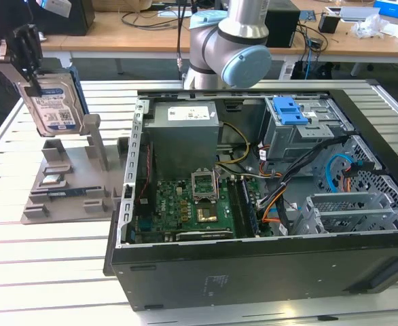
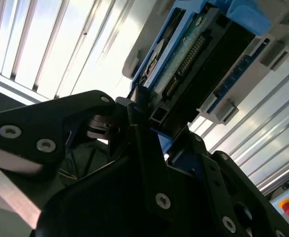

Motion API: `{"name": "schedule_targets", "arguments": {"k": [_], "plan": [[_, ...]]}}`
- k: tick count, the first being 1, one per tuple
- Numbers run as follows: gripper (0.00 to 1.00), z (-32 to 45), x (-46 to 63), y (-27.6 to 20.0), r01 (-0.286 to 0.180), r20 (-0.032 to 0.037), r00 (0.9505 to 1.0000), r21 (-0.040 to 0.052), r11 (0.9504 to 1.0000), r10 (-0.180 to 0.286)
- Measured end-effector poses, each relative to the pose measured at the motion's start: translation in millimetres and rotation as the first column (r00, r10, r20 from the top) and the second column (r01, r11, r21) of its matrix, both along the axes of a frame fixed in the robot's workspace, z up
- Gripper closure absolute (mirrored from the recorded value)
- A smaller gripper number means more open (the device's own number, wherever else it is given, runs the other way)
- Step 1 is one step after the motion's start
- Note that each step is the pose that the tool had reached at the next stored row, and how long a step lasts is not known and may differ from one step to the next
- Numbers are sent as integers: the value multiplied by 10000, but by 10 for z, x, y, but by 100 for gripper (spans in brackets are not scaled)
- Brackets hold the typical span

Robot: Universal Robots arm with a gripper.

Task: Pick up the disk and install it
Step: 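Pick up the disk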

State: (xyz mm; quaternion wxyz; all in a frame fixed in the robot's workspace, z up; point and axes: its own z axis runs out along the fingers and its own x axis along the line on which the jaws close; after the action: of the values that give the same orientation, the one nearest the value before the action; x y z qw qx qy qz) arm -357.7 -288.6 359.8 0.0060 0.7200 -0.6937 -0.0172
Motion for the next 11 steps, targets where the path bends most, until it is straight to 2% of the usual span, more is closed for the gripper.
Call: {"name": "schedule_targets", "arguments": {"k": [11], "plan": [[63, 245, 0, 0, 0, 1, 10000, 1, 10000, 0]]}}
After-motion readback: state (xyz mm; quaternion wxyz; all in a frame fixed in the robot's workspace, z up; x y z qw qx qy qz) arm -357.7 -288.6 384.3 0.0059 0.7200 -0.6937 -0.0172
